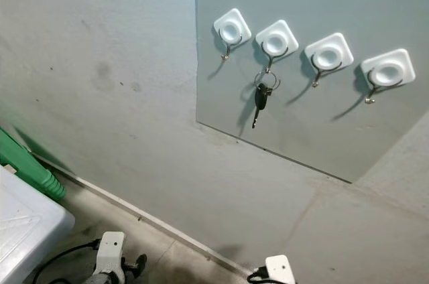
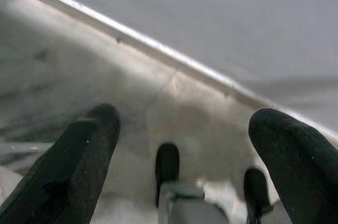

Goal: Hang keys on a hook

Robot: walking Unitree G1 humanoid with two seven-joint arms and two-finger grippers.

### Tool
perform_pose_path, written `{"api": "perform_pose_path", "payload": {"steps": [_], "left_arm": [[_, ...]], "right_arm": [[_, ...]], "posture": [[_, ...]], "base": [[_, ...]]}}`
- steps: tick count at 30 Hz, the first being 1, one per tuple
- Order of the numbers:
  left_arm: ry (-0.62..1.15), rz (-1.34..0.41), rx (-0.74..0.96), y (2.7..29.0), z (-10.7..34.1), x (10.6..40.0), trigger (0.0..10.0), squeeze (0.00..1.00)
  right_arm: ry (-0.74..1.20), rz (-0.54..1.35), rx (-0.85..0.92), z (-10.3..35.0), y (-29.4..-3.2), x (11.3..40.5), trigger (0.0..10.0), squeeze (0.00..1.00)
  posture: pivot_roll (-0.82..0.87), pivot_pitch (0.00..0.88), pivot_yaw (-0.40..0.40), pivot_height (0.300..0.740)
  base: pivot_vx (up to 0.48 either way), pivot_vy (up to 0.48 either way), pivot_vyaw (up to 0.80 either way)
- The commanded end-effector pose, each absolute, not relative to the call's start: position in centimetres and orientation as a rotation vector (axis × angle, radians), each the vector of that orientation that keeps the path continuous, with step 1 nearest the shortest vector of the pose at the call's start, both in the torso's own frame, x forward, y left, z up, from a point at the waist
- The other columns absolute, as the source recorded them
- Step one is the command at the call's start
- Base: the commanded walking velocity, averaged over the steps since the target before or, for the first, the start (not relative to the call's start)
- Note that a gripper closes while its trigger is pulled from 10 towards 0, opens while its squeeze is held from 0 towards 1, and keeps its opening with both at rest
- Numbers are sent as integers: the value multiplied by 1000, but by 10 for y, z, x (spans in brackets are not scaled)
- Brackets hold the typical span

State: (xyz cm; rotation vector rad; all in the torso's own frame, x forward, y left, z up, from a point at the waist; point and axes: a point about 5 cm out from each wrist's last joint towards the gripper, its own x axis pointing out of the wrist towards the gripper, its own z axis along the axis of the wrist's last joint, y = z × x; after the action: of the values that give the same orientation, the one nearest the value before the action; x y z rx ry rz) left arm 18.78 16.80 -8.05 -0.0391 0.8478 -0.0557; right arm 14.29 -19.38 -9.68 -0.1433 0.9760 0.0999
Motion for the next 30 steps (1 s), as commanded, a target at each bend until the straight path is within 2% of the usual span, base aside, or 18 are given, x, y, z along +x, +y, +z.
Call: {"api": "perform_pose_path", "payload": {"steps": [1, 30], "left_arm": [[867, -59, -35, 167, -83, 184, 10000, 0], [864, -45, -42, 169, -82, 185, 10000, 0]], "right_arm": [[970, 101, -148, -95, -195, 147, 10000, 0], [964, 106, -146, -94, -193, 153, 10000, 0]], "posture": [[14, 0, -29, 740], [22, 0, -33, 740]], "base": [[0, 0, 800], [0, 0, 800]]}}
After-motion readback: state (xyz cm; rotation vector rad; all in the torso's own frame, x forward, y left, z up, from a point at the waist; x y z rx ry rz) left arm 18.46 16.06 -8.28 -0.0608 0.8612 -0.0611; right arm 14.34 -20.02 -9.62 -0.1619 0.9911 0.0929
